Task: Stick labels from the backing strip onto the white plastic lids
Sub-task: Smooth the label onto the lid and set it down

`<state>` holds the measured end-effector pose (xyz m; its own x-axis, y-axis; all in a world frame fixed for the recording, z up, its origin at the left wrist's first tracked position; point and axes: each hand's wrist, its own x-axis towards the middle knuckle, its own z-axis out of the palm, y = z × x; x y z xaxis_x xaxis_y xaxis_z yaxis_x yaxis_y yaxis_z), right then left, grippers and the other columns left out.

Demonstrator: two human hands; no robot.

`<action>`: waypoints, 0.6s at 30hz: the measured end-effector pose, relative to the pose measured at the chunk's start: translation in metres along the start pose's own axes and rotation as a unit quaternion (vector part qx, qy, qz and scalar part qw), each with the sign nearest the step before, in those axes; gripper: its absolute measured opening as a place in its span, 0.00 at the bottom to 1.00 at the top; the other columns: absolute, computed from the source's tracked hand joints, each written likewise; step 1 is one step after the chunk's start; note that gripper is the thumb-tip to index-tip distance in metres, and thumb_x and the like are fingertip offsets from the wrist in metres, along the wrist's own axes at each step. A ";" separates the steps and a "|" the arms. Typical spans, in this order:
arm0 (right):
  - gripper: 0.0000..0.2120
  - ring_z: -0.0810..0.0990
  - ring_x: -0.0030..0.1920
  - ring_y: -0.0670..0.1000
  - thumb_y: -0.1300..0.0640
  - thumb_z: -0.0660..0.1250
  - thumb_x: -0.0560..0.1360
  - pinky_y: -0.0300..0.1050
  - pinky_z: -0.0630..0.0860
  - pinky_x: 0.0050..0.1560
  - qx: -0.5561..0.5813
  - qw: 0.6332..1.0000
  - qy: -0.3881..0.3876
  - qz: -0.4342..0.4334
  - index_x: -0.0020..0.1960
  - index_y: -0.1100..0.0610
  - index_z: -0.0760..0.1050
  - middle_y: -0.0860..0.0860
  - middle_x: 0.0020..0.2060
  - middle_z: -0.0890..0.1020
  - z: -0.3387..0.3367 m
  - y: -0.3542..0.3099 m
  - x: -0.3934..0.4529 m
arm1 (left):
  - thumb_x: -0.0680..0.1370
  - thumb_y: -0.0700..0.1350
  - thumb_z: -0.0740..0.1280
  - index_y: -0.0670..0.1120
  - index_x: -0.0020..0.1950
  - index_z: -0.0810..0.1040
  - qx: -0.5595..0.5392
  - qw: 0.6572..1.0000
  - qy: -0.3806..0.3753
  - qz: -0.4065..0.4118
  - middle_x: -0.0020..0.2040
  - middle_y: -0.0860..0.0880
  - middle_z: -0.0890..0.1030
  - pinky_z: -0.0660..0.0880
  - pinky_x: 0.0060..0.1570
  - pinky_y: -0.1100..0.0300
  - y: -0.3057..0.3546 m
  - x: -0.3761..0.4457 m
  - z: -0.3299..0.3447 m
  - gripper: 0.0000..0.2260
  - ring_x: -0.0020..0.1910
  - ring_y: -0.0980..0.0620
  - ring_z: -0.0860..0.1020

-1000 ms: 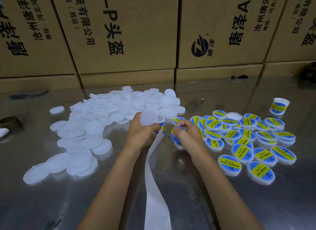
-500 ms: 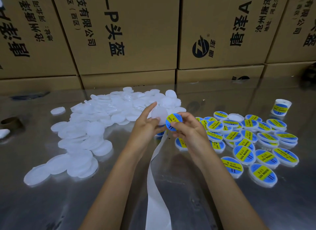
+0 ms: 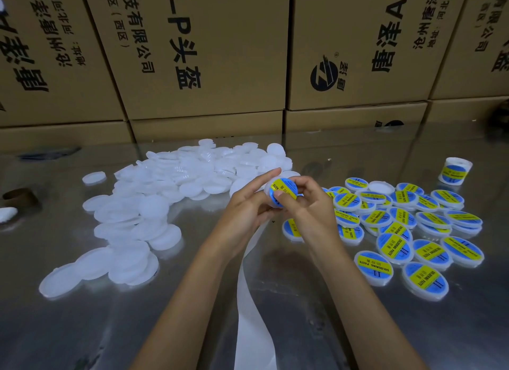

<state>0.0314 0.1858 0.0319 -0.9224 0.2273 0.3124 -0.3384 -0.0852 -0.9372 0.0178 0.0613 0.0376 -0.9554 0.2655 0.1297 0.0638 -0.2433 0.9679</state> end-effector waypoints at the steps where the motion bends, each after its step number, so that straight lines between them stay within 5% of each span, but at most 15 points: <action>1: 0.09 0.80 0.35 0.42 0.67 0.72 0.74 0.33 0.76 0.35 -0.003 1.000 0.001 -0.002 0.47 0.55 0.77 0.48 0.40 0.82 0.000 0.000 0.000 | 0.78 0.30 0.58 0.51 0.66 0.80 0.001 1.000 -0.001 0.000 0.57 0.45 0.85 0.80 0.47 0.62 0.000 0.000 0.000 0.24 0.53 0.47 0.84; 10: 0.11 0.81 0.36 0.46 0.66 0.73 0.74 0.37 0.78 0.37 -0.024 0.999 0.013 -0.023 0.46 0.51 0.76 0.46 0.38 0.83 0.002 0.008 0.002 | 0.80 0.31 0.56 0.51 0.68 0.79 0.032 0.999 0.000 0.010 0.58 0.43 0.84 0.80 0.50 0.61 -0.002 0.000 0.000 0.24 0.53 0.48 0.84; 18: 0.11 0.81 0.36 0.43 0.62 0.75 0.71 0.38 0.79 0.40 -0.053 0.996 0.050 -0.043 0.44 0.49 0.76 0.42 0.35 0.82 0.005 0.017 0.002 | 0.82 0.33 0.58 0.50 0.65 0.80 0.046 0.999 0.021 0.020 0.48 0.44 0.85 0.80 0.50 0.60 -0.002 0.000 0.001 0.20 0.50 0.50 0.83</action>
<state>0.0225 0.1798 0.0178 -0.8658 0.3248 0.3807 -0.3892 0.0411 -0.9202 0.0185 0.0632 0.0356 -0.9625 0.2183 0.1609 0.1258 -0.1663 0.9780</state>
